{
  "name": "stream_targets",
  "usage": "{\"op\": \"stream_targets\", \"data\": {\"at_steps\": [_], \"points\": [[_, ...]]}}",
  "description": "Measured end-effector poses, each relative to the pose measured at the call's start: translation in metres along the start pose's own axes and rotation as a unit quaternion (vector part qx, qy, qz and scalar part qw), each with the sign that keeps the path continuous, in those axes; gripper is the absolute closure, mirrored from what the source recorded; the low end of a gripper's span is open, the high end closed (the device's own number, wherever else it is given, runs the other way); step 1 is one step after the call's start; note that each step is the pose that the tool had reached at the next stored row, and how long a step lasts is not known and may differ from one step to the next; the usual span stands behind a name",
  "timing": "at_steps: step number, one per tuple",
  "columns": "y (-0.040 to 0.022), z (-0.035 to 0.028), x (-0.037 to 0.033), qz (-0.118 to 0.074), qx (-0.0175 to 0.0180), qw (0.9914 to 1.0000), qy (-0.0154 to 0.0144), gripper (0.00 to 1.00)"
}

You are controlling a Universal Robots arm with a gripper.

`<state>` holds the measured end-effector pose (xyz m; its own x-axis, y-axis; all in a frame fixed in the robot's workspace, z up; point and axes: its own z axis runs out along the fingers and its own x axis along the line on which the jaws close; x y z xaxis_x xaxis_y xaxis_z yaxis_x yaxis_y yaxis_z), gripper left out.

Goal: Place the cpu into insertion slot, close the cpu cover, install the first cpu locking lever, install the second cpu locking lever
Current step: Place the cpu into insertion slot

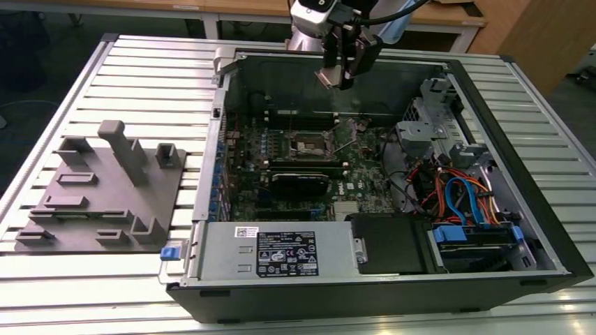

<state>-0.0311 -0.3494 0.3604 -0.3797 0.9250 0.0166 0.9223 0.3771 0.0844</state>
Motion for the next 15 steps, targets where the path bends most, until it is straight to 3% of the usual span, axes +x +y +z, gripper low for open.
{"op": "stream_targets", "data": {"at_steps": [8,15], "points": [[0.0000,0.0001,0.0000,0.001,-0.0001,1.00000,0.0000,0.46],[-0.0001,0.0004,0.0000,0.018,-0.0004,0.99983,-0.0015,0.46]]}}
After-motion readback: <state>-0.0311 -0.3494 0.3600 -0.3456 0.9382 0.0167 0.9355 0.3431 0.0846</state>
